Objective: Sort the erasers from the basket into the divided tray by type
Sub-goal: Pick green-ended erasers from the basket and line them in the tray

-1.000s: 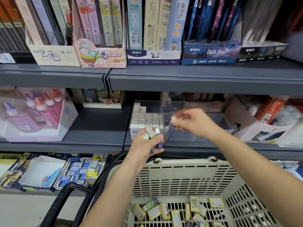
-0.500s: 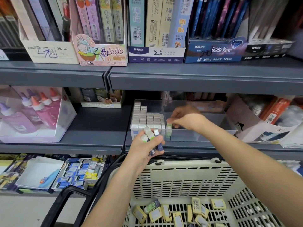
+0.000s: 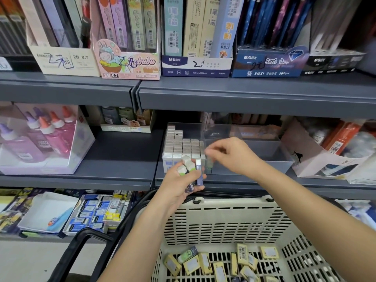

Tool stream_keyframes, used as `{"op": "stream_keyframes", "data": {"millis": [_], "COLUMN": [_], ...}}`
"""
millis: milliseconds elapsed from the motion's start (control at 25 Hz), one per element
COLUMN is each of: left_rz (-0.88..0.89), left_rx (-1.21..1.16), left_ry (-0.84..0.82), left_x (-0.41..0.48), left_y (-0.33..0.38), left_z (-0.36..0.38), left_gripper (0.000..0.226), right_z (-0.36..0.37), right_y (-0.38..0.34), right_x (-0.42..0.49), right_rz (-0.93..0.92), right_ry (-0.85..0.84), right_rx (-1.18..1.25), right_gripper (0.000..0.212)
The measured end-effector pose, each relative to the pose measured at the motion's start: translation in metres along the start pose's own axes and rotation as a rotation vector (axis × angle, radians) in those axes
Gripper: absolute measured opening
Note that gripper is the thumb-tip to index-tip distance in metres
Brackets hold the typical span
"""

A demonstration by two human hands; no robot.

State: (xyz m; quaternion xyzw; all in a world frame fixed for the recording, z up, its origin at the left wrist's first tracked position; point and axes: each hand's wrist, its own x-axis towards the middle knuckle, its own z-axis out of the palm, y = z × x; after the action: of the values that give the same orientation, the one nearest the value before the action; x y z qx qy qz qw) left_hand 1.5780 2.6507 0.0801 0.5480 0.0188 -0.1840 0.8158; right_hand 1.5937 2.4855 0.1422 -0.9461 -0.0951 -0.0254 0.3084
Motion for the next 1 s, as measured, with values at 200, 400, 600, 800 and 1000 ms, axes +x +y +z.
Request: {"op": "stream_keyframes", "data": {"millis": [200,400,600,800,1000], "left_rz": [0.018,0.004,-0.005,-0.034,-0.029], "left_rx": [0.059,0.001,-0.005,-0.006,0.015], "left_ry": [-0.044,-0.008,-0.002,0.000,-0.020], "left_x": [-0.002,0.000,-0.001,-0.001,-0.002], "left_y": [-0.001,-0.001,0.000,0.001,0.002], "left_z": [0.000,-0.001,0.000,0.000,0.001], "left_gripper": [0.017,0.011,0.010,0.014,0.016], "right_z": [0.001,-0.033,-0.023,0.003,0.013], "right_y": [-0.005,0.009,0.016,0.017,0.025], "right_x": [-0.013,0.006,0.036,0.044,0.042], "right_rz": [-0.001,0.159,0.240,0.232,0.261], "right_ry": [-0.191,0.079,0.155,-0.023,-0.112], "right_rx": [0.198,0.398,0.019,0.018,-0.032], "right_gripper": [0.007,0.014,0.009,0.004,0.020]}}
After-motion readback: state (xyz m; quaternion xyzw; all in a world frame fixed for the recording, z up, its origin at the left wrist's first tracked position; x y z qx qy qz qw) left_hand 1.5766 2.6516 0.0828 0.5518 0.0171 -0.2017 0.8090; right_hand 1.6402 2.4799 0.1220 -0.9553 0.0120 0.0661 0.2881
